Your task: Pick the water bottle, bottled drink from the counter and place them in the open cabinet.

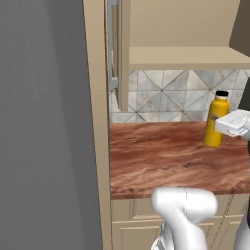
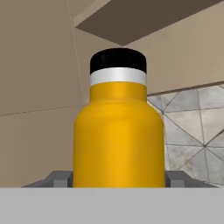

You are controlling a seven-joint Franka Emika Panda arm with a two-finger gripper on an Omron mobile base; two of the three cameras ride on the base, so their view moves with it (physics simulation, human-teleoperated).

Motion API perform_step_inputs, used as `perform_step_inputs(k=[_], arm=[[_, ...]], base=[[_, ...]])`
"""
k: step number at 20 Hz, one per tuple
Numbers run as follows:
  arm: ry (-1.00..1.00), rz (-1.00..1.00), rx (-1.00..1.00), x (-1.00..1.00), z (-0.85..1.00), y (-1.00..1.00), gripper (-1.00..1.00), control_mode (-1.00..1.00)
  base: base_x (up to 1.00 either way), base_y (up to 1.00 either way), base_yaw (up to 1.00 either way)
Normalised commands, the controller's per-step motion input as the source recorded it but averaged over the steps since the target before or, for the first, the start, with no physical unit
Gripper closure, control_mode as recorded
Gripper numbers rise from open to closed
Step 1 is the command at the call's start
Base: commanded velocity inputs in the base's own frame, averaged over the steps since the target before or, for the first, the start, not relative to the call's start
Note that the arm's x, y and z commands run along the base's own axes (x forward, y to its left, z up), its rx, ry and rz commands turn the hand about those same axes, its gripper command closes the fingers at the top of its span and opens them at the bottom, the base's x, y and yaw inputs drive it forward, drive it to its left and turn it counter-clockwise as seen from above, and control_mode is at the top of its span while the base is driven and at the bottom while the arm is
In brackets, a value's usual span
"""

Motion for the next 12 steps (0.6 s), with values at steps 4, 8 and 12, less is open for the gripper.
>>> perform_step_inputs(k=[4,8,12], arm=[[0.13,-0.08,0.0,0.0,0.26,0.0,1.0,-1.0],[0.02,-0.07,0.0,0.0,0.32,0.0,1.0,-1.0],[0.0,-0.03,0.0,0.0,0.23,0.0,1.0,-1.0]], base=[[0.0,0.0,0.0],[0.0,0.0,0.0],[0.0,0.0,0.0]])
